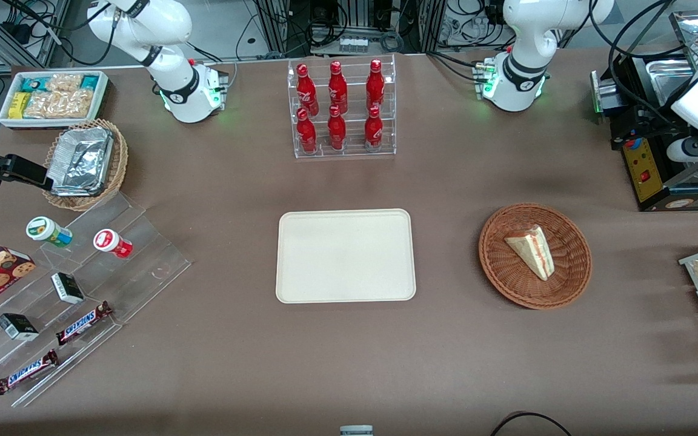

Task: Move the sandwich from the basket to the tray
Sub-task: 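Lower the left gripper over the wrapped sandwich in the wicker basket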

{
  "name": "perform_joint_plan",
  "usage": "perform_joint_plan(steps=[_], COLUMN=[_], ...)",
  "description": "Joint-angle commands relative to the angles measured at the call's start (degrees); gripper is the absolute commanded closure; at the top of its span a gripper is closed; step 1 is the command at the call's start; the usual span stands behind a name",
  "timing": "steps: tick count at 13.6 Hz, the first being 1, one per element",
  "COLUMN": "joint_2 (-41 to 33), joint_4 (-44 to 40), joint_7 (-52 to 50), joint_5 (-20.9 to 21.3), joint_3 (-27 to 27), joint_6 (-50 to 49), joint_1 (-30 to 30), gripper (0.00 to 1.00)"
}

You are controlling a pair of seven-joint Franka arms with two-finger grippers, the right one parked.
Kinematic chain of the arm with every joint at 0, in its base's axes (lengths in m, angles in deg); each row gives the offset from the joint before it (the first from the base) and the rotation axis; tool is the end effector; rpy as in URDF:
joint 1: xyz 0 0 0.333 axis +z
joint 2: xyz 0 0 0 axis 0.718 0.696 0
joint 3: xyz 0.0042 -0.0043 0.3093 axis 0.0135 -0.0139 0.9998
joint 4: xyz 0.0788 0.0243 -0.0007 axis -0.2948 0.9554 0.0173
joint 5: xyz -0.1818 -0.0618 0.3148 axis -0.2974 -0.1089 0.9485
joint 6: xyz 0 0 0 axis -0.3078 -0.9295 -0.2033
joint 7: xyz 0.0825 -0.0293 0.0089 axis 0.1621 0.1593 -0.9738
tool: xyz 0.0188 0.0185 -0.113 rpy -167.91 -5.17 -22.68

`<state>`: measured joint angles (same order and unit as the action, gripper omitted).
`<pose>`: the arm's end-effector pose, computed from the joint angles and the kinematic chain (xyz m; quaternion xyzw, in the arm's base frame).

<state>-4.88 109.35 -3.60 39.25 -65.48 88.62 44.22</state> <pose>0.4894 -0.0304 0.6255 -0.9977 0.0297 0.0551 0.0249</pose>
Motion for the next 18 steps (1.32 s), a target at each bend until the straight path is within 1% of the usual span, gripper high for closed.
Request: perform_joint_plan(steps=[1,4,6,9,11,13,16,18], joint_2=[0.52,2.18,5.25,5.36,4.92,4.92,1.5,1.74], joint_4=[-0.76,-0.67,0.81,8.79,15.03,21.18,33.48,36.85], joint_7=[0.84,0.58,-0.38,-6.25,-12.57,-21.87,-29.62,-34.38], joint_5=[-0.61,0.17,0.09,0.09,0.09,0.0,-0.87,-0.96], joint_3=[0.59,1.21,1.21,1.3,1.3,1.21,1.03,0.95], joint_6=[0.46,0.64,2.12,11.77,19.06,26.0,39.45,45.09], joint_1=[-0.26,-0.61,-0.7,-0.7,-0.7,-1.05,-1.06,-1.32], gripper=[0.0,0.0,0.0,0.0,0.0,0.0,0.0,0.0])
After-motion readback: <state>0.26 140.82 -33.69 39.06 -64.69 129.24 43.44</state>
